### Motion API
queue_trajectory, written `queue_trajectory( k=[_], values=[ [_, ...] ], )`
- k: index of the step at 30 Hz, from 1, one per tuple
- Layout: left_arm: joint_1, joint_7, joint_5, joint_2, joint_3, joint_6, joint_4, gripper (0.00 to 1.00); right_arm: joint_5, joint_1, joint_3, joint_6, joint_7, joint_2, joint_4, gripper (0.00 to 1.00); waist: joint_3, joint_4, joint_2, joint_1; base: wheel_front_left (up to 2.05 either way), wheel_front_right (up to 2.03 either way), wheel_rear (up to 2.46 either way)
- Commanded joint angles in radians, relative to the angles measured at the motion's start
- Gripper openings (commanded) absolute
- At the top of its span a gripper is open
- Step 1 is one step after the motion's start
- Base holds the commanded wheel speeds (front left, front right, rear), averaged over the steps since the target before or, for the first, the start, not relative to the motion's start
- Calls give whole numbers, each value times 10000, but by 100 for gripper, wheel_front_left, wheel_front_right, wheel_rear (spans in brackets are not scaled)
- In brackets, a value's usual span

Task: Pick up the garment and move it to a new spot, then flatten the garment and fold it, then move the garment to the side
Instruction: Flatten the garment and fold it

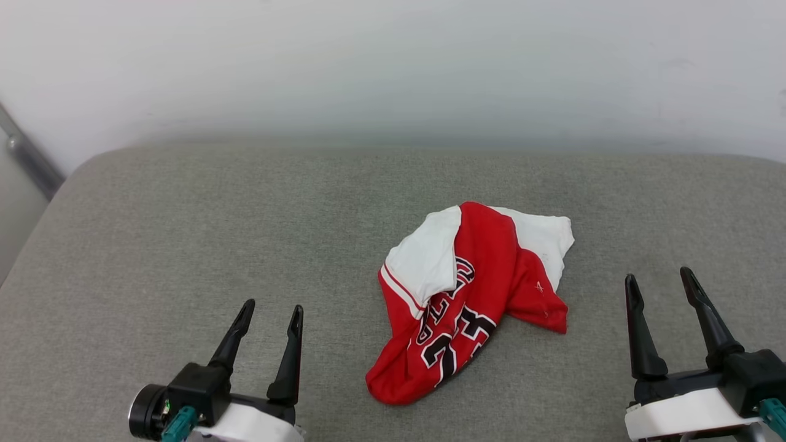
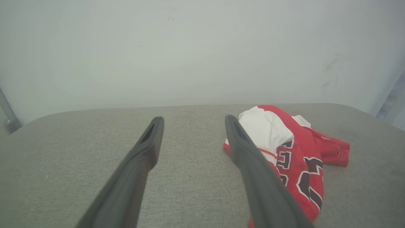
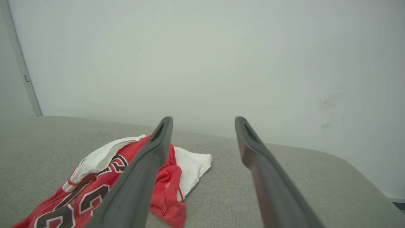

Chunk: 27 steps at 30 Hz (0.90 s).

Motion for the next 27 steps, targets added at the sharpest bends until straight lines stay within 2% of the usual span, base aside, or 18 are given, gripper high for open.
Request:
queue_trajectory(
  k=[1,3,5,8,11,16,19,23,27],
  values=[
    [-197,-25,-74,-52,28,-129,73,100,-41,-28,7,-7,-20,20,-49,100,92,-81,-1,1,0,0,0],
    [-490,317,-493,-129,-50,-501,230,100,-66,-95,16,-7,-20,20,-83,100,240,-174,-1,1,0,0,0],
    [-1130,1013,-663,104,-161,-866,155,100,-106,-160,7,-7,-20,20,-126,100,432,-247,-1,1,0,0,0],
    [-2194,2585,-948,331,-469,-1210,-103,100,-197,-307,-1,-7,-20,20,-200,100,806,-356,-1,1,0,0,0],
    [-3557,4750,-1356,668,-990,-1481,-368,100,-236,-506,-50,-7,-20,18,-267,100,1252,-479,-1,1,0,0,0],
    [-5981,8210,-2607,892,-1664,-1659,-547,100,-184,-863,53,-7,-20,18,-338,100,2022,-826,-1,1,0,0,0],
    [-7219,9727,-3320,999,-2033,-1690,-241,100,-100,-1074,118,-7,-20,18,-279,100,2361,-1102,-1,1,0,0,0],
    [-8345,11171,-4035,1336,-2909,-1700,172,100,14,-1276,254,-7,-20,18,-217,100,2759,-1478,-1,1,0,0,0],
    [-9030,11676,-4278,1552,-3634,-1705,731,100,125,-1444,333,-7,-20,18,-214,100,3026,-1791,-1,1,0,0,0]
  ],
)
